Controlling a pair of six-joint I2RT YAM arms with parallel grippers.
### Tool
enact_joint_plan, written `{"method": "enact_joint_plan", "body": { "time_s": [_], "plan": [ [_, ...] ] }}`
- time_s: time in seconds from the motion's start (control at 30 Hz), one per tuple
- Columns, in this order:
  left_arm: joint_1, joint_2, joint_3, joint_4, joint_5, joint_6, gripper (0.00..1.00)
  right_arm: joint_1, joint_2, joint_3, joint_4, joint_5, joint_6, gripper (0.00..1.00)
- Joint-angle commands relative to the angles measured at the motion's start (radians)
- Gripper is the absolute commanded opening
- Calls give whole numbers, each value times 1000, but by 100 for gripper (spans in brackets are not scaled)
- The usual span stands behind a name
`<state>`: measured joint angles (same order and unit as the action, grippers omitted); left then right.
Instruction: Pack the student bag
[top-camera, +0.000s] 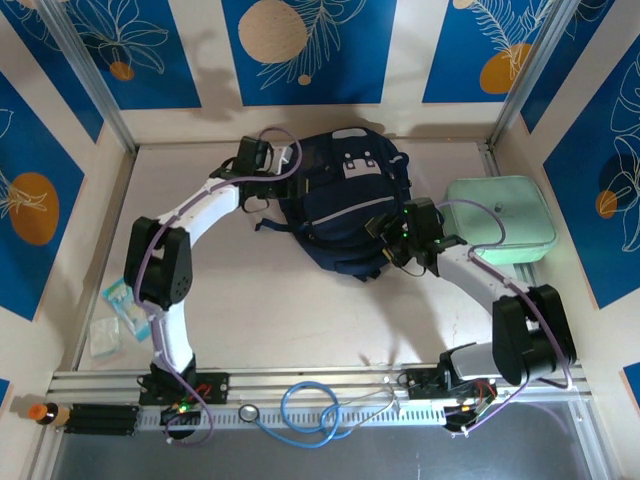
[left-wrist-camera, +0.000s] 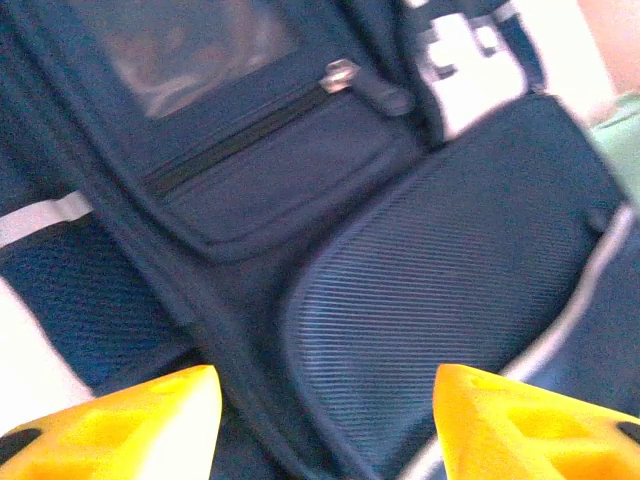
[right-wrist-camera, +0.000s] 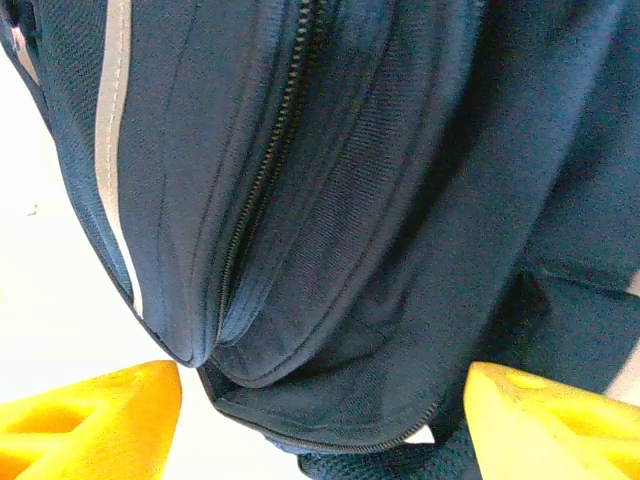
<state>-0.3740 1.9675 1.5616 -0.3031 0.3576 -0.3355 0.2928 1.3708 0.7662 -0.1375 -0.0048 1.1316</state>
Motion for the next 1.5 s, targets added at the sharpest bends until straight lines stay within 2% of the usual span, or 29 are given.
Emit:
{"method": "enact_joint_plan", "body": {
  "time_s": [0.0, 0.33, 0.5, 0.7, 0.8, 0.97, 1.1, 1.23, 1.47],
  "plan": [
    [-8, 63, 62, -43, 41, -78, 53, -6, 39, 60, -17, -48, -61, 74],
    [-9, 206, 195, -96, 177, -112, 37, -9, 129, 164, -111, -8, -119, 70],
    [-11, 239, 228, -138, 188, -104, 38, -12, 108, 202, -215, 113, -130, 70],
    [-13, 267, 268, -194, 142, -89, 41, -17, 44, 191, -263, 203, -130, 72],
    [-18, 278, 274, -186, 166, -89, 39, -18, 27, 176, -205, 169, -155, 72],
    [-31, 293, 285, -179, 214, -98, 19, -20, 93, 208, -126, 35, -178, 71],
    [-28, 254, 239, -137, 225, -117, 0, -29, 191, 249, -100, -32, -170, 70],
    [-18, 152, 124, -67, 221, -168, 0, -36, 291, 305, -70, -100, -182, 68],
    [-1, -96, -227, 123, 207, -309, 0, -15, 395, 367, -32, -133, -219, 67]
  ]
}}
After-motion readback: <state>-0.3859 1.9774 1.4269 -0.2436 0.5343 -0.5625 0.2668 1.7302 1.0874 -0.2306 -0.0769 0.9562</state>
